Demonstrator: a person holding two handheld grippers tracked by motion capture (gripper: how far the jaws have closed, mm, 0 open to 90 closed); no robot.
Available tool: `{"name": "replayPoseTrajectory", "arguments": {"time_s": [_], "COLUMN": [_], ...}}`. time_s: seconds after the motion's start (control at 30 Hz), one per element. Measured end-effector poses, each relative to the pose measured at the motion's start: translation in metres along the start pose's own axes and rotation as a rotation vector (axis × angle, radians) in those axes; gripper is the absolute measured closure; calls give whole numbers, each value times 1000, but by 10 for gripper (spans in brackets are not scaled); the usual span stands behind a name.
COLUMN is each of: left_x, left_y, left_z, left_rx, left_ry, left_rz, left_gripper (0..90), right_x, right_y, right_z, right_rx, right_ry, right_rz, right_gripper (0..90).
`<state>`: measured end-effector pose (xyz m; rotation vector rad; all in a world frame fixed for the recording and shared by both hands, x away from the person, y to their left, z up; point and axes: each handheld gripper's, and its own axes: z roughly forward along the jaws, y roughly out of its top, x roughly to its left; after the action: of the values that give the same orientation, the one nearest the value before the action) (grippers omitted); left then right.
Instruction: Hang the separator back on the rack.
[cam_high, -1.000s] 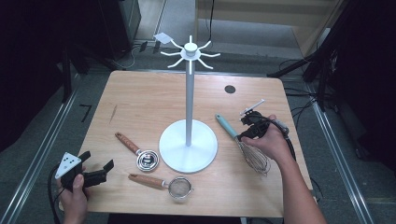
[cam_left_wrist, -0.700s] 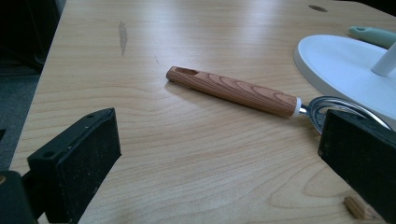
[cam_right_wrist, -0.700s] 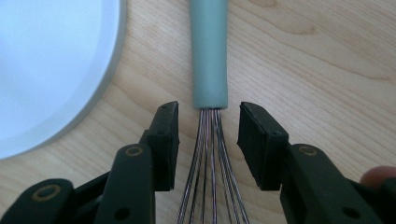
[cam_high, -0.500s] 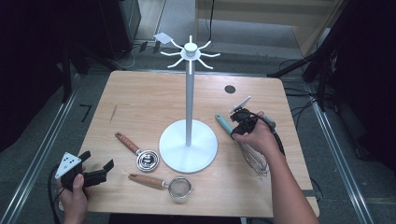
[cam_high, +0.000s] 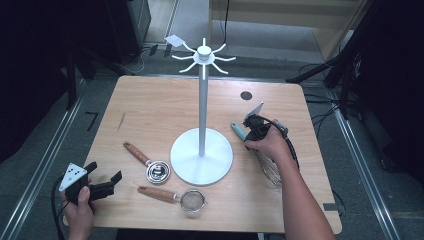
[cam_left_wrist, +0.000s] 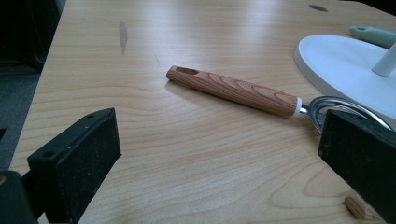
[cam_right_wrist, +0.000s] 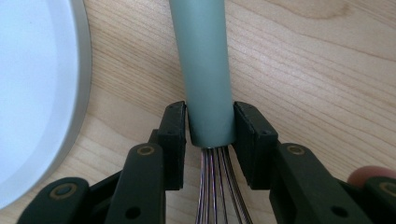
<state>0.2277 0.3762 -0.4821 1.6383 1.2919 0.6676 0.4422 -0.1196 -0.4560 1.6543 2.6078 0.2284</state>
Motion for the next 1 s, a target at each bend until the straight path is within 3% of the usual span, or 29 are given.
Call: {"name": "replayPoseTrajectory", "arguments": {"time_s": [0.33,0.53,0.77,0.9,1.0], "left_x": [0,0,0,0,0], "left_y": [0,0,0,0,0], "left_z": [0,0,0,0,0], "left_rx": [4,0,2,5,4], "left_ry": [4,-1,1,2,3], "left_rz": [4,1,-2,3,3], "left_gripper": [0,0,0,0,0], "right_x": [5,4,4,1,2], "right_y": [3,0,-9,-18,-28], "right_z": [6,5,-10,-25,-36], "right_rx": [31,3,-102,-199,-267], "right_ry": [-33,-33,0,56,61], "right_rz": [31,48,49,56,48], "right_gripper": [703,709,710,711,711]}}
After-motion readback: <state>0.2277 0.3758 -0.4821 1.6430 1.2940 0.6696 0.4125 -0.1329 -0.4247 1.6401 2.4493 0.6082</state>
